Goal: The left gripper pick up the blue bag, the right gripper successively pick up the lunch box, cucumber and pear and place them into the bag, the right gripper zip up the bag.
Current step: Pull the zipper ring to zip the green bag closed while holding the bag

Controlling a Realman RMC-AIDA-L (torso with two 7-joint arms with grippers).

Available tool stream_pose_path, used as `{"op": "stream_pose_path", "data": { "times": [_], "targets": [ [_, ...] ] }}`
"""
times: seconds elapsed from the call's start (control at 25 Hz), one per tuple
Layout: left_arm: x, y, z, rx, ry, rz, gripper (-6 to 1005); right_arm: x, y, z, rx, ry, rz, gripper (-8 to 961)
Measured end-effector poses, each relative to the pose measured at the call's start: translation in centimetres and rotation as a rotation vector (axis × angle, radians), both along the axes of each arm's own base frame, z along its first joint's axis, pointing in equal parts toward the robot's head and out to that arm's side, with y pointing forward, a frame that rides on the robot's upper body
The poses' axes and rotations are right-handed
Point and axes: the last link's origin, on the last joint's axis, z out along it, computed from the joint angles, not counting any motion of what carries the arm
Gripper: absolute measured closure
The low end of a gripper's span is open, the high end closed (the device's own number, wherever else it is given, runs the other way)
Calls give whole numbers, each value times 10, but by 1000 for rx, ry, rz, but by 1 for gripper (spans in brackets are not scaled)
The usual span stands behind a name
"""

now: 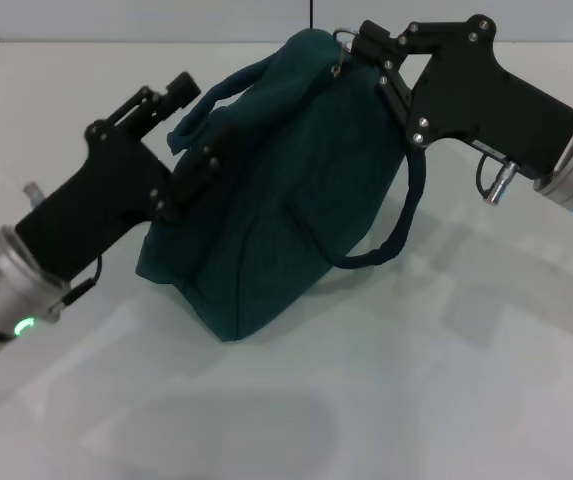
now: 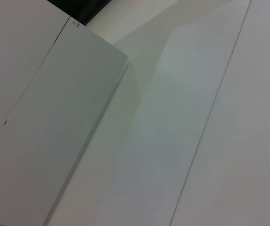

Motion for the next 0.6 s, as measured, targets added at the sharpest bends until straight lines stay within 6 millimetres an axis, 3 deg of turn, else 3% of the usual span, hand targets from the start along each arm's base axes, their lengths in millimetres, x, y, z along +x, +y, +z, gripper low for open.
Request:
{"op": "stream_pose_path", "data": {
  "times": [0.16,0.36,0.6],
  "targets": [
    [7,17,8,-107,36,-23,339,1,0,0,-1,-1,-3,936],
    [15,32,18,-219,91,-28,125,1,0,-1,-2,-3,-1,936],
    [17,43,16,-265,148,9,126,1,0,-1,-2,-4,-3,936]
  ]
}}
